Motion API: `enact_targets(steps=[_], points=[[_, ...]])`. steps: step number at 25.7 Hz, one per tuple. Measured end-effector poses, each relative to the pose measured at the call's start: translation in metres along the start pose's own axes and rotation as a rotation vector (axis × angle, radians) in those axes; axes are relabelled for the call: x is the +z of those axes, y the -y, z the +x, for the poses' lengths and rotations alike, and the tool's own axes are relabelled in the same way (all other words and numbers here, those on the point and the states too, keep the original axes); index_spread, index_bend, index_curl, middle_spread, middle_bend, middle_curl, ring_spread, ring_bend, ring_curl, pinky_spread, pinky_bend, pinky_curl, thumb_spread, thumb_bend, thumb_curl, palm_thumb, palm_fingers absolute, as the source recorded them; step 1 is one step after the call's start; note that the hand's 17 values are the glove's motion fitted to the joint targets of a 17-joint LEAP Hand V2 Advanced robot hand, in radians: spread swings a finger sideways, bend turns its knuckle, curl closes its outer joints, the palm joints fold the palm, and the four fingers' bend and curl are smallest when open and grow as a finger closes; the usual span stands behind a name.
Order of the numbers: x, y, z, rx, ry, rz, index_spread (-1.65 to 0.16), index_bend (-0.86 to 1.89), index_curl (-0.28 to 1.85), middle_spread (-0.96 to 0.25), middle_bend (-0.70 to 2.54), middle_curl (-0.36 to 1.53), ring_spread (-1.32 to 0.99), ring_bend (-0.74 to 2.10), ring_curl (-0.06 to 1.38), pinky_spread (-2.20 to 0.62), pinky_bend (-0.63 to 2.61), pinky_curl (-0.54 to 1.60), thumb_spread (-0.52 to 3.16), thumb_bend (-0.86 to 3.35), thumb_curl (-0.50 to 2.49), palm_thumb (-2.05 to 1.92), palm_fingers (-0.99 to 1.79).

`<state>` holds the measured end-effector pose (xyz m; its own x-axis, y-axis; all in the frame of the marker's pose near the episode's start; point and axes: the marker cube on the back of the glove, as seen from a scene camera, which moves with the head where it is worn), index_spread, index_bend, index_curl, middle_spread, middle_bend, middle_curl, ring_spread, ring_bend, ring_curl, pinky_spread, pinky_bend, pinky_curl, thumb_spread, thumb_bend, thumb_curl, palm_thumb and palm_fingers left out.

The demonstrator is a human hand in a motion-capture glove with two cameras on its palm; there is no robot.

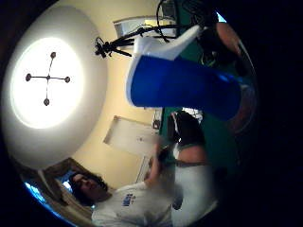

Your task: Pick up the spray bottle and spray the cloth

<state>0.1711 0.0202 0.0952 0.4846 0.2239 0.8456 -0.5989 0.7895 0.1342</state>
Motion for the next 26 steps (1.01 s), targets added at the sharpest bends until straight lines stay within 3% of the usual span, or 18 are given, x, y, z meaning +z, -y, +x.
enact_targets(steps=[3,8,19,26], points=[[0.011,0.005,-0.002,0.000,-0.005,-0.047,-0.33,0.25,0.43,-0.20,0.44,0.52,-0.19,0.66,0.51,-0.02,0.39,0.47,0.75,-0.06,0.53,0.84,0.57],[0.029,0.023,-0.007,0.004,-0.033,-0.073,-0.35,0.11,0.36,-0.18,0.38,0.48,-0.18,0.59,0.45,0.06,0.35,0.41,0.84,-0.06,0.49,0.76,0.55],[0.060,0.060,-0.007,-0.068,-0.070,0.096,-0.36,0.06,0.27,-0.22,0.33,0.43,-0.20,0.63,0.40,-0.01,0.35,0.37,0.88,-0.03,0.44,0.72,0.86],[0.085,0.079,-0.004,-0.076,0.018,0.119,-0.40,0.02,0.22,-0.24,0.35,0.43,-0.21,0.66,0.41,-0.07,0.37,0.38,0.87,-0.03,0.42,0.72,0.90]])
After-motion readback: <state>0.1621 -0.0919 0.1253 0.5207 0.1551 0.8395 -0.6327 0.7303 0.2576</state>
